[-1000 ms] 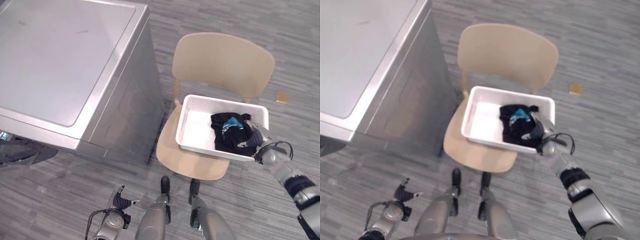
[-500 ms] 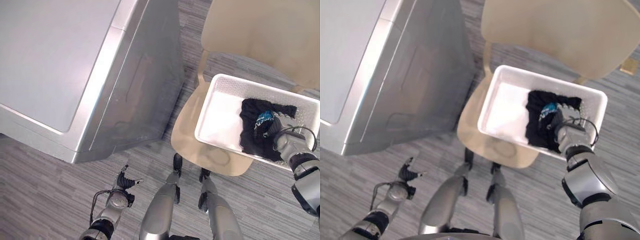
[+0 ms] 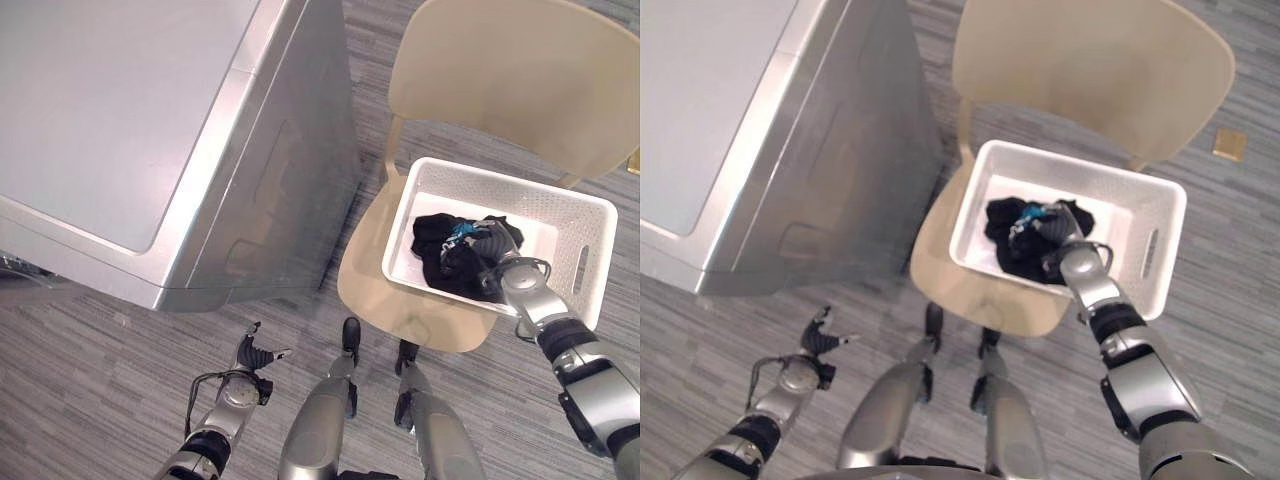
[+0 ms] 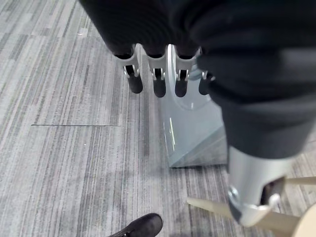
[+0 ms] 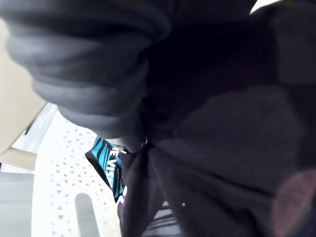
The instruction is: Grab the laundry basket,head to the washer,open it,put in the laundry and shut it.
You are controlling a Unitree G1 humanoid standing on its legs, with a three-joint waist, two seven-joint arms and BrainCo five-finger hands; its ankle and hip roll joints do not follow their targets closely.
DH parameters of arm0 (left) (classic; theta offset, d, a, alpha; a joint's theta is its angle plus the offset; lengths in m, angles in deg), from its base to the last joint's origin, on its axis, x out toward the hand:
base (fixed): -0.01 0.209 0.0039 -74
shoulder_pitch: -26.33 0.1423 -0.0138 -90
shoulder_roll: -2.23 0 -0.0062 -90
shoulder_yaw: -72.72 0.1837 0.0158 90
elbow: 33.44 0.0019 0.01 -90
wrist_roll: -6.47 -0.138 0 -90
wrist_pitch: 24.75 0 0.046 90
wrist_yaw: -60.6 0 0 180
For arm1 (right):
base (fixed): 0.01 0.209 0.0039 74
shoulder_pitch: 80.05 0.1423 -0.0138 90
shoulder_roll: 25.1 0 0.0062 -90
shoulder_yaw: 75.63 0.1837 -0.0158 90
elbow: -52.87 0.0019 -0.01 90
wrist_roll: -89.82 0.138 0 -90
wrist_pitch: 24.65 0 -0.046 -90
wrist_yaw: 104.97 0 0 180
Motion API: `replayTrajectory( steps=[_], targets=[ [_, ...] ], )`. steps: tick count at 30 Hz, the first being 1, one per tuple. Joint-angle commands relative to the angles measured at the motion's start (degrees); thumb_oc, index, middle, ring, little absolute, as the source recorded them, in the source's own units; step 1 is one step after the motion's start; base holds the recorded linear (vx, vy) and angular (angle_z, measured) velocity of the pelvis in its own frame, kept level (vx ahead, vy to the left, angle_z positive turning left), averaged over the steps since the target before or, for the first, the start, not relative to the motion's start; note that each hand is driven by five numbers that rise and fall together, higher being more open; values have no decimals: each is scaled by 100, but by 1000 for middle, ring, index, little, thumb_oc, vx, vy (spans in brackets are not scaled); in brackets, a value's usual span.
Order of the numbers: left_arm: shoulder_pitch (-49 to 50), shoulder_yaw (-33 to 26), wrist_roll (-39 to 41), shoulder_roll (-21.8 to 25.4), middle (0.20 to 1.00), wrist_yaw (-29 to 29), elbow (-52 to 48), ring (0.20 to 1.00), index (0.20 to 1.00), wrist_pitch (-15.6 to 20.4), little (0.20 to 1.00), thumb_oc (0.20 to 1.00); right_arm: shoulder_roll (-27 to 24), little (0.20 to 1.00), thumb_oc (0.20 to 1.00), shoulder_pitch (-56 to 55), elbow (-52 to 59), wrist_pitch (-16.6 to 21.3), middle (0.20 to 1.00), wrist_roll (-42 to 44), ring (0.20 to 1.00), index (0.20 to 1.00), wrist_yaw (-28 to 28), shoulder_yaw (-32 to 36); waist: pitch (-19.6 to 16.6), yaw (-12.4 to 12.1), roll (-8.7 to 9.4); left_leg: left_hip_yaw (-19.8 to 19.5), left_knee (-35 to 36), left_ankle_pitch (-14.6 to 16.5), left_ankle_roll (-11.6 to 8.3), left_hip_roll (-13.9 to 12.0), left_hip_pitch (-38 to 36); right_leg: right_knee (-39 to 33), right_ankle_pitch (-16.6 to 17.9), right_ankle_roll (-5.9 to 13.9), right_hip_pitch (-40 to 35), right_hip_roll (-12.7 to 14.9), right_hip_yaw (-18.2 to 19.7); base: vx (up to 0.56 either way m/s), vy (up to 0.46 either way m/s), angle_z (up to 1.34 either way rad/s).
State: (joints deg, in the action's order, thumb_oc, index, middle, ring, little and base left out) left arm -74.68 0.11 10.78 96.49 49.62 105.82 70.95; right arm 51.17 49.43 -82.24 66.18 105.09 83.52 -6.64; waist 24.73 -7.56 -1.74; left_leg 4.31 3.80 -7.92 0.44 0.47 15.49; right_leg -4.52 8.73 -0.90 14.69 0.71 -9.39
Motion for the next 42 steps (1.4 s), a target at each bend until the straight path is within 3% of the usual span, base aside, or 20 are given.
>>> replayTrajectory(
  steps=[1, 6, 10, 16, 17, 18, 19, 20, 24, 26, 27, 28, 29, 30, 32, 34, 35, 38, 39, 42],
  targets=[
    [260, -66, 69, -53, 1000, 2, 145, 1000, 1000, -44, 1000, 1000, 99, 200, 200, -250, 507, 483, 200, 711, 200, 200, -66, 118, -434, 35, 272, -96, -260, 684, -230, -12, -59, 424, -934, 710, 46, 382, 43, 0, 0, 0],
    [533, -222, 23, -183, 1000, 21, 55, 1000, 1000, -132, 1000, 1000, 460, 200, 200, -977, 1751, 738, 200, 1236, 200, 200, -145, 564, -708, 168, 296, -37, -96, 731, -199, -3, -455, 367, -966, 746, -286, 400, 3, 30, 41, 2],
    [929, -504, 10, -236, 1000, 86, -213, 1000, 1000, -208, 1000, 1000, 628, 200, 200, -1796, 3166, 878, 200, 1026, 200, 200, -276, 831, -977, 277, 371, 21, -70, 866, -121, 22, -820, 369, -1002, 795, -600, 423, 25, 44, 53, -5],
    [1161, -609, -74, -170, 1000, 156, -797, 1000, 1000, -214, 1000, 1000, 687, 200, 200, -2364, 4269, 930, 200, 515, 200, 200, -415, 944, -1005, 341, 413, 119, -169, 973, -15, -13, -1026, 797, -1068, 864, -613, 466, 125, -54, 57, -15],
    [1112, -596, -64, -147, 1000, 142, -909, 1000, 1000, -211, 1000, 1000, 696, 200, 200, -2422, 4375, 938, 200, 404, 200, 200, -394, 937, -955, 367, 417, 99, -239, 960, -1, -29, -990, 1010, -1118, 869, -572, 446, 268, -262, -25, -17],
    [1010, -579, -50, -42, 1000, 127, -1205, 1000, 1000, -182, 1000, 1000, 733, 200, 200, -2591, 4570, 927, 200, 188, 200, 200, -358, 995, -878, 419, 390, 5, -438, 910, 34, -74, -863, 1575, -1379, 853, -488, 267, 714, -261, -26, -9],
    [1013, -579, -50, -40, 1000, 128, -1210, 1000, 1000, -185, 1000, 1000, 735, 200, 200, -2595, 4575, 923, 200, 187, 200, 200, -358, 996, -881, 413, 395, 11, -449, 918, 35, -71, -856, 1601, -1394, 853, -472, 270, 721, -401, -81, 7],
    [1004, -598, -26, 45, 1000, 84, -1446, 1000, 1000, -170, 1000, 1000, 760, 200, 200, -2709, 4611, 965, 200, -20, 200, 200, -295, 1055, -872, 395, 349, -127, -619, 814, 51, -104, -628, 2245, -1701, 769, -576, 191, 926, -224, -62, 25],
    [1121, -696, 31, 100, 1000, 34, -1811, 1000, 1000, -162, 1000, 1000, 824, 200, 200, -2872, 4638, 910, 200, -448, 200, 200, -196, 1137, -1054, 291, 318, -339, -576, 528, -12, -151, -345, 3029, -1806, 722, -744, -2, 1211, -264, -163, 54],
    [1198, -690, 56, 138, 1000, 26, -2178, 1000, 1000, -110, 1000, 1000, 841, 200, 200, -2799, 4602, 860, 200, -621, 200, 200, -131, 1063, -1131, 139, 343, -429, -474, 257, -149, -172, -103, 2389, -2250, 540, -1188, -172, 1320, -212, -219, 14],
    [1206, -692, 56, 144, 1000, 27, -2188, 1000, 1000, -116, 1000, 1000, 847, 200, 200, -2800, 4599, 861, 200, -623, 200, 200, -130, 1060, -1121, 151, 352, -437, -465, 255, -149, -161, -127, 2351, -2244, 540, -1230, -162, 1310, -319, -305, 24],
    [1280, -763, 143, 130, 1000, 16, -2456, 1000, 1000, -58, 1000, 1000, 850, 200, 200, -2682, 4458, 884, 200, -647, 200, 200, -58, 974, -1115, -2, 317, -509, -377, -101, -377, -207, 136, 1744, -2456, 327, -1432, -309, 1248, -438, -330, 33],
    [1320, -765, 148, 94, 1000, 43, -2734, 1000, 1000, -38, 1000, 1000, 786, 200, 200, -2629, 4405, 840, 200, -713, 200, 200, -56, 920, -1071, -7, 220, -550, -184, -218, -500, -218, 251, 1411, -2430, 244, -1429, -453, 1180, -447, -331, 37],
    [1324, -768, 147, 91, 1000, 43, -2741, 1000, 1000, -43, 1000, 1000, 784, 200, 200, -2625, 4401, 842, 200, -712, 200, 200, -55, 917, -1069, 7, 211, -565, -175, -227, -502, -219, 247, 1397, -2421, 241, -1439, -459, 1166, -339, -182, 35],
    [1223, -681, 122, 59, 1000, 65, -3058, 1000, 1000, 29, 1000, 1000, 691, 200, 200, -2602, 4281, 776, 200, -720, 200, 200, 12, 888, -924, 138, 221, -255, -255, 69, -451, -184, 251, 1292, -2260, 215, -1340, -339, 891, -338, -83, 80],
    [1211, -623, 67, 76, 1000, 130, -3170, 1000, 1000, 47, 1000, 1000, 692, 200, 200, -2634, 4275, 753, 200, -699, 200, 200, -6, 886, -930, 191, 245, -229, -447, 146, -413, -187, 192, 1192, -2166, 235, -1315, -270, 770, -297, -37, 76],
    [1129, -497, -126, 150, 1000, 174, -3428, 1000, 1000, 115, 1000, 1000, 677, 200, 200, -2682, 4321, 769, 200, -692, 200, 200, -47, 853, -968, 295, 343, -252, -985, 465, -365, -199, 101, 978, -1937, 272, -1248, -85, 576, -283, -30, 76],
    [1035, -377, -245, 204, 1000, 201, -3566, 1000, 1000, 154, 1000, 1000, 680, 200, 200, -2682, 4335, 781, 200, -692, 200, 200, -60, 824, -994, 368, 424, -220, -1259, 718, -358, -226, -1, 886, -1843, 290, -1212, 29, 465, -174, -21, 71],
    [868, -149, -474, 281, 1000, 229, -3782, 1000, 1000, 213, 1000, 1000, 701, 200, 200, -2680, 4360, 790, 200, -692, 200, 200, -93, 756, -1103, 516, 498, -79, -1318, 1061, -360, -400, -465, 800, -1794, 320, -1171, 128, 274, -95, 51, 80],
    [538, 236, -749, 272, 1000, 163, -3887, 1000, 1000, 263, 1000, 1000, 839, 200, 200, -2559, 4321, 839, 200, -514, 200, 200, -115, 607, -1329, 674, 474, -12, -871, 903, -385, -442, -726, 667, -1716, 388, -1201, 118, 120, 7, 119, 92]
  ],
)
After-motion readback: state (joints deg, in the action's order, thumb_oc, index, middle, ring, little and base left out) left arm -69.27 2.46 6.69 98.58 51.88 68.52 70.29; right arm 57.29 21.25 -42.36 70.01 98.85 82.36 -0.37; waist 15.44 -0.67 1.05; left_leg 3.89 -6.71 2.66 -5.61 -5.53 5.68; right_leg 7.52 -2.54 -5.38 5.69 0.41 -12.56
